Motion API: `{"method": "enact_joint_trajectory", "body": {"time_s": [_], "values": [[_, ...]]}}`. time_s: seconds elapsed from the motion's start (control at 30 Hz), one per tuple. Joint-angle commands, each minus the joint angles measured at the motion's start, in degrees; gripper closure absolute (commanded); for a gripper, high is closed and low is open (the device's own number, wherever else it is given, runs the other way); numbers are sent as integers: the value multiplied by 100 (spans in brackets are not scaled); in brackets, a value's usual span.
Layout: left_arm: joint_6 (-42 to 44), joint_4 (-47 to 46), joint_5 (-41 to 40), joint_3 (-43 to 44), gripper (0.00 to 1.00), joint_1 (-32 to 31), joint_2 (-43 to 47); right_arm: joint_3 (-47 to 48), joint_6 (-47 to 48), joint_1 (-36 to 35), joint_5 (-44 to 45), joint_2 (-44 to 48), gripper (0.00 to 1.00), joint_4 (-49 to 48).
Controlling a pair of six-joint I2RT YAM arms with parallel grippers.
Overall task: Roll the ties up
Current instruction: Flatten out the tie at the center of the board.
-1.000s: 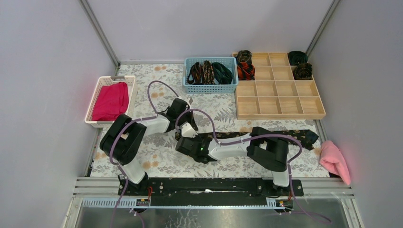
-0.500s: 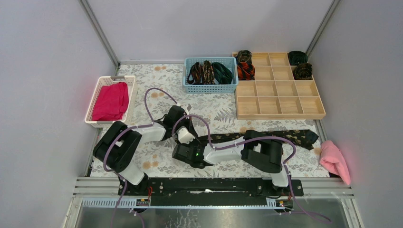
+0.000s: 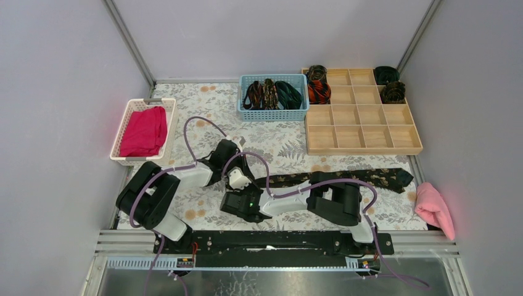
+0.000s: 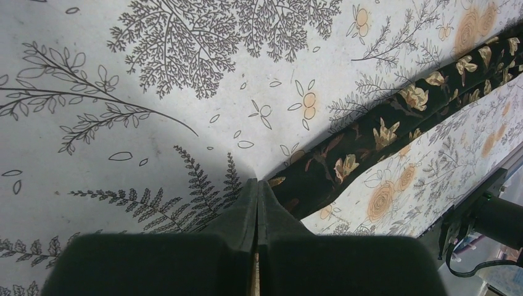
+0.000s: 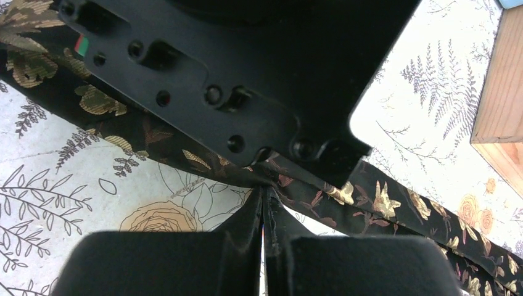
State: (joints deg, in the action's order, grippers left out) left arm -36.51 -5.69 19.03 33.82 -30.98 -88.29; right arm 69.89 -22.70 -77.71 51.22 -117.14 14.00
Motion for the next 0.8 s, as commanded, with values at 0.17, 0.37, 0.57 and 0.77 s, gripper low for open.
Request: {"method": "enact_joint_trajectory", "body": {"time_s": [0.17,0.37,0.57,0.77], "values": [[164,983,-255,445,96,-628,-120,-27,377,446,-904,-77,100,-200],[213,1150,-532,1203,78,-628,-331,-652,417,367,-1492,627,100,-642],[286,1740,-1393,1653,82,-624,-164,-1376,313,353,-2373,1430,100,-1273],[78,2441,-2571,1678,100,-583,-67,-1556,262,353,-2942,1455,100,-1931]]}}
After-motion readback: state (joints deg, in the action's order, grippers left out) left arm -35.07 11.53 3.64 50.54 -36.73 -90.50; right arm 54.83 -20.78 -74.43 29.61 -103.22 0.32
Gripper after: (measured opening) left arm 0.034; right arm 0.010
